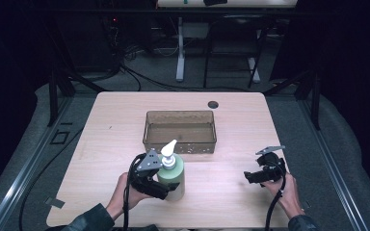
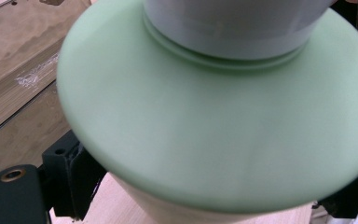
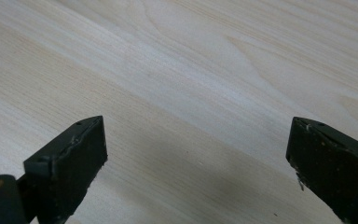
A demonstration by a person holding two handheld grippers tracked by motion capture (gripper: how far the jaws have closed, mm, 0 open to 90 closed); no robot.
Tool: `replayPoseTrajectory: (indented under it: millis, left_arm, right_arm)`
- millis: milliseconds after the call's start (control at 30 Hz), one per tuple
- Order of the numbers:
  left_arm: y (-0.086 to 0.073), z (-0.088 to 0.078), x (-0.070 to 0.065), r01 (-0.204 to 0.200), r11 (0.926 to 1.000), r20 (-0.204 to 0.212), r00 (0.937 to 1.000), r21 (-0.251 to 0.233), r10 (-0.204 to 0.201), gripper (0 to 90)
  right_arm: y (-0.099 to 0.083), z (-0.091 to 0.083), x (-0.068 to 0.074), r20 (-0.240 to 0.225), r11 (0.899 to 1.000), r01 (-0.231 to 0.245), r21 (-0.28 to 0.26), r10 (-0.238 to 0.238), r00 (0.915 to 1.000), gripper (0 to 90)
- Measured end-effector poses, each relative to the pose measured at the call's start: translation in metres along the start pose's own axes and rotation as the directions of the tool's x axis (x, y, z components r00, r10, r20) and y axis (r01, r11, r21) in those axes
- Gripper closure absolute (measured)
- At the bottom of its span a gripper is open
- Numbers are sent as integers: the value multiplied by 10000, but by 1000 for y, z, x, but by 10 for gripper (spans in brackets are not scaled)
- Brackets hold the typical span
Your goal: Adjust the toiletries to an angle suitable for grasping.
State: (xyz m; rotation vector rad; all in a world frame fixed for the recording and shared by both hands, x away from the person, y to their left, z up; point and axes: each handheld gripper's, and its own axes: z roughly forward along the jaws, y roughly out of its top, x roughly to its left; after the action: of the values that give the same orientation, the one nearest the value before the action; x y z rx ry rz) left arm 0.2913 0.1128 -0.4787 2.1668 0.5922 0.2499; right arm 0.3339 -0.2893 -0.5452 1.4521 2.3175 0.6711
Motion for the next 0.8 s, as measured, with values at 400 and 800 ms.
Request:
replayPoseTrajectory:
  millis: [400,800]
  left_arm:
    - [-1,-5,9,0,9998,-20,10000,195,0,121]
    - [-4,-10,23,235,9995,-364,9991,213,-227,122]
  right_arm:
    - [0,0,1,11,9999,133,70,-133,9999,51]
    - [0,0,1,26,9998,202,82,-202,9998,50]
